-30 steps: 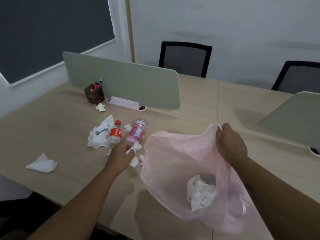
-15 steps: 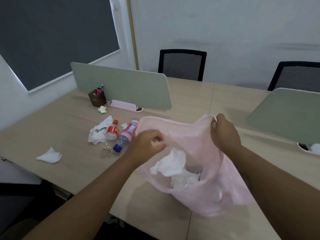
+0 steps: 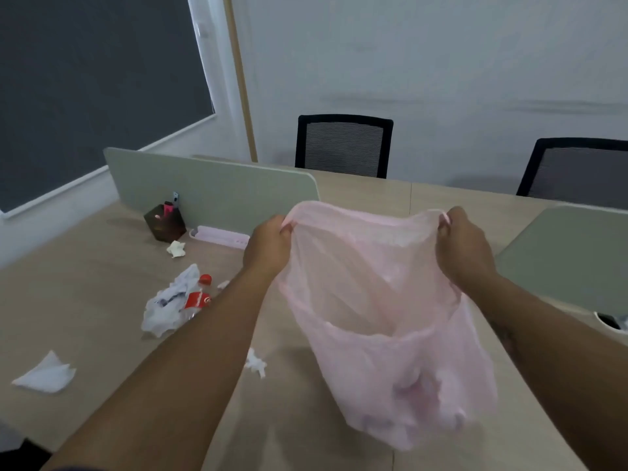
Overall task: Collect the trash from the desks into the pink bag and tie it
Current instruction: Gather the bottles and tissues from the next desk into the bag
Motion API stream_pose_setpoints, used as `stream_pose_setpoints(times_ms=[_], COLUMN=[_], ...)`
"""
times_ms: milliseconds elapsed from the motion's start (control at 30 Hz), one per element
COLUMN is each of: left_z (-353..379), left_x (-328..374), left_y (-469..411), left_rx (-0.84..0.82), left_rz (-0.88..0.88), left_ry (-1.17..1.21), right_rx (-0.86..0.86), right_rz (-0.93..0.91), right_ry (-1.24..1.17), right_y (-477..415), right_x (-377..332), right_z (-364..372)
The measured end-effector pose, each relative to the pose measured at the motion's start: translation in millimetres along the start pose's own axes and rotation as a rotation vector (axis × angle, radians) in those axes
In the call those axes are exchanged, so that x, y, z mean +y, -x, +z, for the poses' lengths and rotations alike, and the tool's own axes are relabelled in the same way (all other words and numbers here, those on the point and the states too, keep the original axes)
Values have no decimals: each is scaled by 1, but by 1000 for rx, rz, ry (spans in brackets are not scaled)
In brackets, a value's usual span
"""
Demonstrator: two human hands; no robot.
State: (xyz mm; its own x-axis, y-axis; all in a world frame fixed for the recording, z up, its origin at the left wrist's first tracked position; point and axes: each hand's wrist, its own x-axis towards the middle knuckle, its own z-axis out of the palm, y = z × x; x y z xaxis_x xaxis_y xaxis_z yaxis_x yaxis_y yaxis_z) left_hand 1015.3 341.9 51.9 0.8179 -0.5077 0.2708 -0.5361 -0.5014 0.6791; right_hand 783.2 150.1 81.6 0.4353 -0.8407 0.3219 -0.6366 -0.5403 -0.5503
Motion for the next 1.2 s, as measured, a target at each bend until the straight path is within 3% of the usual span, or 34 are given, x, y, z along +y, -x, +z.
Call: stream_pose_setpoints(times_ms=[200,367,433,567,667,767,867,933,1067,1200], left_z=[-9,-14,-13,-1,15,35,57,61,46,22], left_x=[30,2,-15,-65,-119,-156,-190,-198,-179,-121], left_y=[-81,-82,-73,-23,43,98,123,125,104,59], left_rx=[94,88,53,57,116,-147,-550,-621,-508,-115], left_rz=[96,90,43,-156,-277,-313,-77,-126,-309,-182], left_ry=[61,26,21,252,169,62,-332,-371,95,296], right_rx=[173,153,96,-32,-97,-146,-160,-152,-145,-148], right_rz=[-10,-26,-12,2,1,2,5,21,44,43], right_ry=[-72,-97,-106,-160,-195,-191,-160,-142,-115,-111], right_y=[-64,-45,-28,0,14,22,20,18,15,13], right_x=[-30,-37,-34,-34,-41,-50,-55,-54,-52,-56], right_z=[-4,22,43,81,104,122,135,139,144,151])
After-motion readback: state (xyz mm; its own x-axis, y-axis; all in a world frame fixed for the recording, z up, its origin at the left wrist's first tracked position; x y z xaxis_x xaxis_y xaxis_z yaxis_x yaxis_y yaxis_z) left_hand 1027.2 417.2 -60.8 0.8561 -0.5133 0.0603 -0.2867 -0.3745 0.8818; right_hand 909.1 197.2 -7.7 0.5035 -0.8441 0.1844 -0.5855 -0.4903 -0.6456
